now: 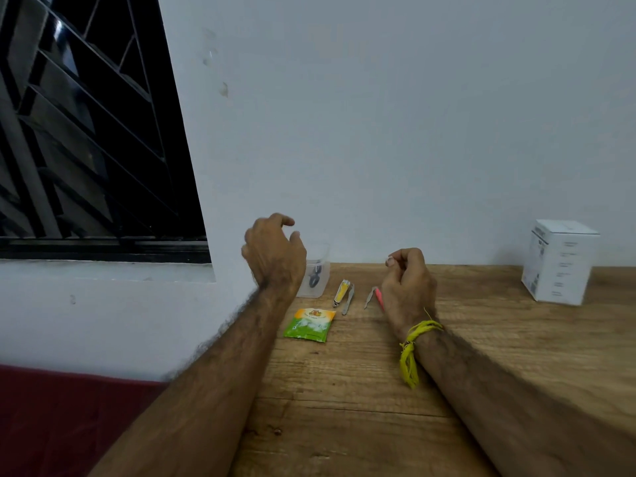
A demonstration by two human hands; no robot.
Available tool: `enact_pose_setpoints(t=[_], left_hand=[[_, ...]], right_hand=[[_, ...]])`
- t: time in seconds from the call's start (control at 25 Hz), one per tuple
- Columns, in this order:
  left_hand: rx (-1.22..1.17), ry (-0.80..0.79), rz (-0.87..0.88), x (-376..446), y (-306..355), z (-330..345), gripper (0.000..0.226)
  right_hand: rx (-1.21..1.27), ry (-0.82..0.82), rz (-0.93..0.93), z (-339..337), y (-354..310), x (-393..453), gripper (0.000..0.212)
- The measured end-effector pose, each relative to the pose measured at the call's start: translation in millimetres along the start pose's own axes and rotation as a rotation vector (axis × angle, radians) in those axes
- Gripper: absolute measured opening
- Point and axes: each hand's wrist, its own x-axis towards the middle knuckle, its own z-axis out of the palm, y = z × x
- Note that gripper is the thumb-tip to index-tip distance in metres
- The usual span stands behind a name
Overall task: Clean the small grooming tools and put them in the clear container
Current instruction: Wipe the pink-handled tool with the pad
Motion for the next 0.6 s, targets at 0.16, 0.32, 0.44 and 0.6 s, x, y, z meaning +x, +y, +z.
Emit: enact_pose_setpoints(t=[0.16,0.32,0.44,0.6], left_hand=[[-0.121,-0.072,0.313,-31,28,-8,0.016],[-0.152,-0.431,0.208,-64,28,-10,0.012],[-0.132,-0.558,0.153,-74,24,-2,0.013],[-0.002,-0.705,0.075,-80,44,22,0.039]], right_hand=[[-0.025,0.032,0.03,-12,5,7,0.007],[-0.058,0.081,0.042,-29,8,12,0.008],[-0.124,0.099,0.006,-45,16,15,0.007],[-0.153,0.087,0.042,-57,23,14,0.006]])
